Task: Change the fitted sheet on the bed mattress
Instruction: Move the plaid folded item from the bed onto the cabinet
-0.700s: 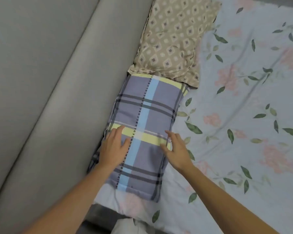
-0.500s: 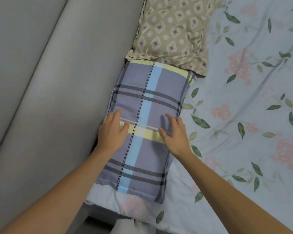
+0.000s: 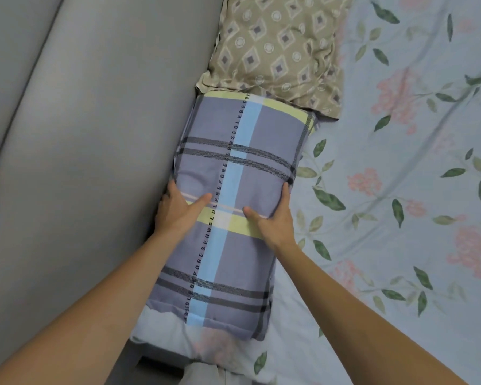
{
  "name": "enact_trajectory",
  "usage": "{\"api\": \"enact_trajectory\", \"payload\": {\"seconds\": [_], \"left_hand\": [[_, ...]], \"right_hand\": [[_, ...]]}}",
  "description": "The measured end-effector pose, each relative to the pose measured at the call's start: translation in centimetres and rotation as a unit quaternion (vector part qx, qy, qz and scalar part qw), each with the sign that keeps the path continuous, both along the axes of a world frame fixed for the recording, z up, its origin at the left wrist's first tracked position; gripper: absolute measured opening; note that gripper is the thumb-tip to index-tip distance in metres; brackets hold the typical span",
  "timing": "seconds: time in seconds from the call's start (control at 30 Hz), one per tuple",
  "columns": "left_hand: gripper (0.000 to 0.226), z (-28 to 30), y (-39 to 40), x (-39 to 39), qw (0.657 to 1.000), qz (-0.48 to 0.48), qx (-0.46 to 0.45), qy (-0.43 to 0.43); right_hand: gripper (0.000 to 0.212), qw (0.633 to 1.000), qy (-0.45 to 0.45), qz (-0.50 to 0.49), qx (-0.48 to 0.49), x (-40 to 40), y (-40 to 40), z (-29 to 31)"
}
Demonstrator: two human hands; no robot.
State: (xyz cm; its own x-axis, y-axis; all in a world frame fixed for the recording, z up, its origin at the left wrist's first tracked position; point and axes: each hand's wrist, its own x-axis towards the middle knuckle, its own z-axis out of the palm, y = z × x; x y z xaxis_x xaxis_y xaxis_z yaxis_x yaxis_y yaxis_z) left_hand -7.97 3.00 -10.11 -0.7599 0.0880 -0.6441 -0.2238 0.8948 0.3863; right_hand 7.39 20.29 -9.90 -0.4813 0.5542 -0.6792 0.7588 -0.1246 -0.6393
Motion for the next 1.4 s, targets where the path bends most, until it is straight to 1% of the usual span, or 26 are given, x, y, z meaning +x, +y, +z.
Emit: {"api": "enact_trajectory", "payload": {"seconds": [0.07,0.13,0.23,0.27,0.3,0.37,0.43,0.5,0.53,0.63,0.7,0.73,0.8,0.93,1.0,1.07,1.13,1.2,1.3,1.4], "left_hand": [[0.099,1.1,1.0,0.1,1.0,0.016,0.004,0.006],[0.084,2.6,1.9,0.5,0.999,0.017,0.034,0.003],[0.065,4.9,3.1,2.1,0.995,0.023,0.1,0.0],[0.061,5.7,3.5,2.8,0.992,0.023,0.122,-0.002],[0.063,6.6,4.0,3.6,0.99,0.025,0.139,-0.007],[0.079,8.6,5.0,5.3,0.987,0.023,0.157,-0.02],[0.095,11.3,5.7,7.1,0.987,0.008,0.157,-0.023],[0.105,14.9,6.5,9.3,0.987,-0.005,0.158,-0.01],[0.105,16.8,6.9,10.5,0.986,-0.011,0.166,0.005],[0.093,23.3,8.3,13.8,0.98,-0.019,0.192,0.052],[0.084,28.0,9.4,15.9,0.975,-0.033,0.206,0.081],[0.083,30.4,10.0,17.1,0.971,-0.037,0.217,0.093],[0.089,34.1,10.9,19.2,0.962,-0.045,0.246,0.111],[0.119,40.8,12.8,22.3,0.939,-0.101,0.299,0.139],[0.118,43.4,13.7,23.6,0.93,-0.138,0.307,0.149],[0.109,45.6,14.8,25.1,0.917,-0.181,0.318,0.159],[0.105,47.5,15.9,26.6,0.897,-0.231,0.335,0.173],[0.1,48.8,16.7,28.5,0.873,-0.285,0.355,0.176],[0.093,49.7,17.6,31.2,0.834,-0.365,0.376,0.173],[0.093,49.8,19.0,34.8,0.791,-0.439,0.398,0.152]], "right_hand": [[0.12,0.999,0.028,-0.022,0.021,0.3,0.7,1.0],[0.117,0.997,0.047,-0.055,0.03,1.2,2.0,2.1],[0.114,0.994,0.049,-0.097,0.0,3.0,4.0,4.2],[0.111,0.994,0.046,-0.101,-0.011,3.6,4.6,5.0],[0.106,0.994,0.044,-0.098,-0.013,4.2,5.2,6.0],[0.097,0.995,0.05,-0.092,0.004,5.4,6.2,8.6],[0.094,0.994,0.062,-0.087,0.027,6.9,7.0,11.8],[0.092,0.994,0.072,-0.072,0.041,8.8,7.9,15.2],[0.091,0.994,0.079,-0.065,0.047,10.0,8.4,17.1],[0.087,0.991,0.104,-0.053,0.071,13.4,10.0,23.2],[0.088,0.987,0.125,-0.045,0.092,16.1,11.2,27.6],[0.091,0.984,0.138,-0.041,0.103,17.5,11.8,29.8],[0.095,0.978,0.159,-0.034,0.128,20.3,12.6,34.1],[0.1,0.964,0.18,-0.016,0.198,25.9,13.3,41.6],[0.1,0.957,0.175,-0.024,0.231,28.4,12.9,44.2],[0.096,0.948,0.173,-0.068,0.259,30.6,12.1,46.0],[0.09,0.932,0.171,-0.148,0.283,32.8,10.9,47.5],[0.086,0.909,0.172,-0.226,0.305,35.4,9.2,48.3],[0.086,0.882,0.16,-0.308,0.318,39.5,6.2,48.7],[0.087,0.855,0.144,-0.375,0.329,44.3,2.9,48.9]]}}
